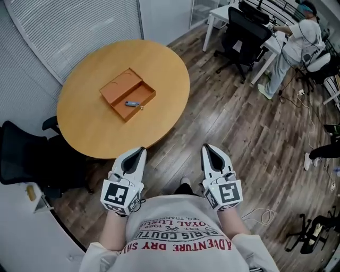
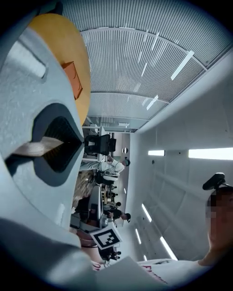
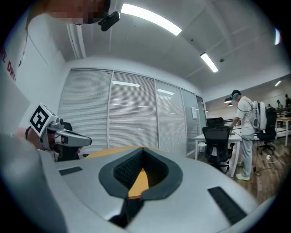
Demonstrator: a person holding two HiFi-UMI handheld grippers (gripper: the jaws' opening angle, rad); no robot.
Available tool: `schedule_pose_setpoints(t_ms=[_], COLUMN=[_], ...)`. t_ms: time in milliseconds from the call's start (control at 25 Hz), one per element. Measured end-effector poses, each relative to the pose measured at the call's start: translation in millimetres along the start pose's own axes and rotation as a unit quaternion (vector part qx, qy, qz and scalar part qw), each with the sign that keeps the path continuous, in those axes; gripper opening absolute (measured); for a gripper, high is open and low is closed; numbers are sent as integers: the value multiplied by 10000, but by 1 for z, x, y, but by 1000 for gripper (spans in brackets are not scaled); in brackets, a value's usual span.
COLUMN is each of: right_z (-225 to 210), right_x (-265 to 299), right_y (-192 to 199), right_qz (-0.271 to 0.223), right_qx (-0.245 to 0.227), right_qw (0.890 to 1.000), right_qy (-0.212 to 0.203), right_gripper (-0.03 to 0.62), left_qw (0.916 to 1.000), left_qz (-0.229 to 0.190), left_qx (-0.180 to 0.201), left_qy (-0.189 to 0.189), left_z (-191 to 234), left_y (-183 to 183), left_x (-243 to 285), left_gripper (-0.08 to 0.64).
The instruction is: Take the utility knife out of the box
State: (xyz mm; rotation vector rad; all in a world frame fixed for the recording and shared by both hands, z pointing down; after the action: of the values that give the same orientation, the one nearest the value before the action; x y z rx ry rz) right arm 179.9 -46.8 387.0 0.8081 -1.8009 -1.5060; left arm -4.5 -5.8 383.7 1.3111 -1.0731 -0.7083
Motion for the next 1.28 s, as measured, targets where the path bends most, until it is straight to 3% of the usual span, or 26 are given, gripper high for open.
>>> schedule_pose_setpoints(t_ms=[200, 440, 720, 920, 1280], right_z=[-56, -88, -71, -55, -14], right_x=[37, 81, 142, 194, 295], right_y=[-14, -7, 14, 19, 23], right_qz=[145, 474, 805, 962, 1276], right_qx=[-228, -143, 135, 19, -207], right_qw=[9976, 9922, 9792, 9738, 9628], right_qy=[-637, -1146, -1857, -2061, -2374], right_gripper=[8, 8, 8, 8, 8], left_qw=[9985, 9938, 9826, 9778, 9715], left_qz=[-166, 165, 332, 371, 171], left_qx=[-153, -202, -646, -837, -958], left_qy=[-504, -1079, -1707, -1883, -2163], left_z=[-13, -9, 38, 80, 190], left_y=[-20, -9, 7, 21, 25], left_x=[58, 87, 88, 97, 118], left_gripper=[-6, -6, -5, -6, -6])
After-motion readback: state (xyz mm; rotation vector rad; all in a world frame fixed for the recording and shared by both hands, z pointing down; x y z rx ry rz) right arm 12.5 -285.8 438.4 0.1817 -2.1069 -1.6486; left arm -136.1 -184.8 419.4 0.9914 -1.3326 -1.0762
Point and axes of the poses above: the fingertips, and each gripper's own axes: x forward along the fingers, z to its left, y out of its underside, the point moved 1 cm from there along -x, backward along the fingers, and after that the axes turned 5 degrees about x, right-handed, at the moved point
